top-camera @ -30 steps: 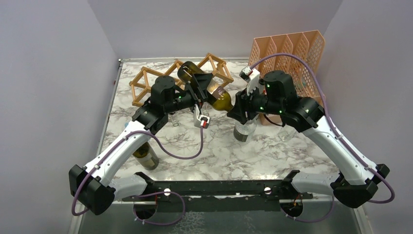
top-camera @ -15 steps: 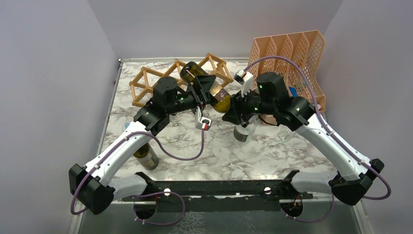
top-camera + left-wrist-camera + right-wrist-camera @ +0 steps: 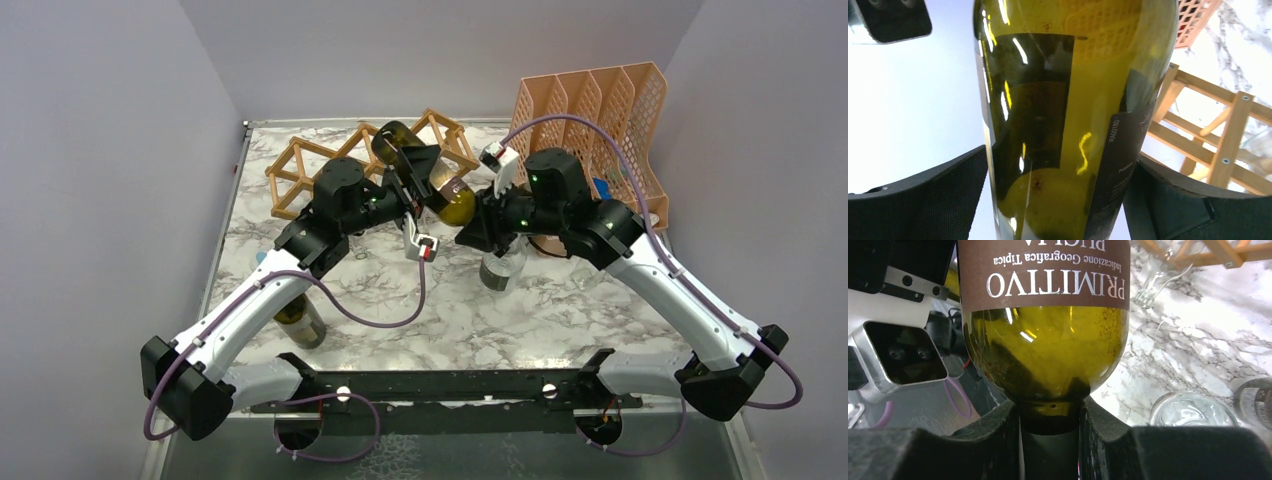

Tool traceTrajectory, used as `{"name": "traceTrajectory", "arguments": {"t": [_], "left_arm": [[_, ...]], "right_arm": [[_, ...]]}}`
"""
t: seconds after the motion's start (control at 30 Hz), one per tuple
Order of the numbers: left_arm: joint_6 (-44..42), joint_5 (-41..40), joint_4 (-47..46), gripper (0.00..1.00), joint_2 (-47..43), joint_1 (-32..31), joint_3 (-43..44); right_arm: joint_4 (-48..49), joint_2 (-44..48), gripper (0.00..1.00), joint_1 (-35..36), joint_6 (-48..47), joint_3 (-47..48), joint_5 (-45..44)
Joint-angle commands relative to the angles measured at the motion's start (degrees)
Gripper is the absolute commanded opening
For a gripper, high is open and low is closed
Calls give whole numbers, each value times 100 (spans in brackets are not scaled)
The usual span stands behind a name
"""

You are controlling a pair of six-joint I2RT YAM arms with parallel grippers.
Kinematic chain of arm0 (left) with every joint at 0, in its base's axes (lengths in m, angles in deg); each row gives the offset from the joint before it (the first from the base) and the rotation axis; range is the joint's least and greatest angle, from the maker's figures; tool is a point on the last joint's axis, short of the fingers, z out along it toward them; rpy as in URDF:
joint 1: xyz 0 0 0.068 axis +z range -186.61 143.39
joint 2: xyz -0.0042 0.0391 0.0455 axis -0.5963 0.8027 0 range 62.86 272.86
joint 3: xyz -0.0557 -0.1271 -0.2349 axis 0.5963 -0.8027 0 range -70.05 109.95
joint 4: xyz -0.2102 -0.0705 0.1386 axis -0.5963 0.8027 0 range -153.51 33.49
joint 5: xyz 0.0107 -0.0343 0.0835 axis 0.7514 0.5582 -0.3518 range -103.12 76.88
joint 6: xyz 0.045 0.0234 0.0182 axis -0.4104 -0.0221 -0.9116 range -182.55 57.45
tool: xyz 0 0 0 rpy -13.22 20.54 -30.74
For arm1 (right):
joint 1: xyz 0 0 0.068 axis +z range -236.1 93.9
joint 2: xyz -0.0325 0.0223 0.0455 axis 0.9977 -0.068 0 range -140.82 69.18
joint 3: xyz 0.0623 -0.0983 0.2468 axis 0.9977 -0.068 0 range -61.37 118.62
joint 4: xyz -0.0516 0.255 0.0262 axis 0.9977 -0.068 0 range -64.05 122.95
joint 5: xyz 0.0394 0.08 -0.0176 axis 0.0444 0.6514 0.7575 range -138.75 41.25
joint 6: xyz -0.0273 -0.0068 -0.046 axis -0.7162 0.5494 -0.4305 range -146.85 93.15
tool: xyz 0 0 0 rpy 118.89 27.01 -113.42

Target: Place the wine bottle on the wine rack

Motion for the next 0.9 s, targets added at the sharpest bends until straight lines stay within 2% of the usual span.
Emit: {"name": "traceTrajectory", "arguments": {"t": [0.0,0.2,0.3,0.37,0.43,0.5,0.6,0.77,0.83,0.87], "left_arm": [[214,57,-672,99,-301,-75,32],[499,-23,-730,99,-366,-75,67],[697,-195,-1064,99,-416,-75,-24],[1131,-385,-1490,99,-469,-75,-141],[2193,-850,-2390,99,-541,-76,-325],[3324,-1546,-2891,99,-610,-75,-306],[4917,-2842,-2947,99,-518,-75,94],[6958,-4658,-2915,99,-294,-75,761],[7883,-5449,-2715,99,-335,-75,856],[8070,-5698,-2552,99,-398,-75,816]], "right_arm": [[980,312,1,-40,360,48,-860],[1305,467,1,-40,746,134,-1741],[1197,388,1,-32,830,256,-1804],[1147,358,1,-35,869,245,-1708],[1123,347,1,-37,898,154,-1606],[1114,347,1,-33,901,-4,-1557],[1187,336,1,-33,843,-171,-1342],[1213,56,1,-25,665,-218,-615],[1161,-112,1,32,632,-178,-452],[1154,-171,1,102,620,-189,-477]]}}
